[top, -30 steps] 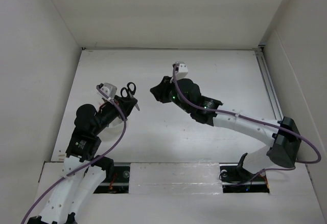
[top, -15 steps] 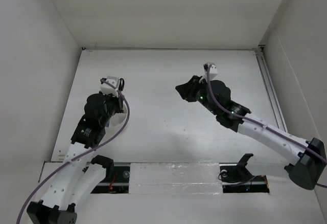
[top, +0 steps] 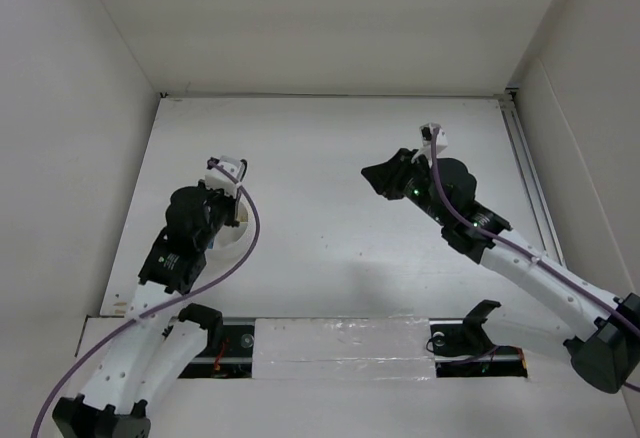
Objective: Sort the stationery into containers
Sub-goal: Place the scissors in the storage box.
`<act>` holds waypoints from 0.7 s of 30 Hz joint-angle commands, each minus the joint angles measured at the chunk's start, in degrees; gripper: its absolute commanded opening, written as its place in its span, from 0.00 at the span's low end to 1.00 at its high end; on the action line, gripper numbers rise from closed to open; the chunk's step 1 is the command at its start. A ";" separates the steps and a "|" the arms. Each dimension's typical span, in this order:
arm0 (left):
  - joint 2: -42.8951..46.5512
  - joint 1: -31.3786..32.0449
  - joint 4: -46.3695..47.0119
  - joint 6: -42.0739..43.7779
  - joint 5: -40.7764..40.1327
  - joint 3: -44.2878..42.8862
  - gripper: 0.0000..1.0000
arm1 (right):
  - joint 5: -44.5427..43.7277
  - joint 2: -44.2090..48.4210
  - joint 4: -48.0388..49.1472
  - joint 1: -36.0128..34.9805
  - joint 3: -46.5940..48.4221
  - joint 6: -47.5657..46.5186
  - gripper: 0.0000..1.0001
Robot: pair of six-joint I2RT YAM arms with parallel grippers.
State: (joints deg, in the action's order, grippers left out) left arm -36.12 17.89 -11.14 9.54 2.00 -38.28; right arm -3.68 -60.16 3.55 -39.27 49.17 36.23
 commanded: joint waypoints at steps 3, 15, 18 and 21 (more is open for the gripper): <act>-6.15 -0.31 -1.16 4.43 1.96 -1.17 0.00 | 2.54 2.07 2.78 2.78 -1.09 -0.81 0.28; -7.56 -2.25 -6.71 9.53 3.27 -1.71 0.00 | 9.04 1.36 5.41 8.15 -3.20 0.25 0.26; -10.19 -2.25 -7.32 10.15 3.98 -1.71 0.00 | 9.74 1.88 5.41 9.55 -3.20 0.25 0.26; -12.83 -2.25 -8.55 11.37 4.68 -1.71 0.00 | 10.36 2.41 5.41 10.09 -3.73 0.25 0.26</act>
State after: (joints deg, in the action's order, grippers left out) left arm -47.35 15.90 -18.61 18.76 5.06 -38.28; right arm 4.73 -59.22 5.19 -29.93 45.95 36.29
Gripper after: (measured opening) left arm 0.038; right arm 0.266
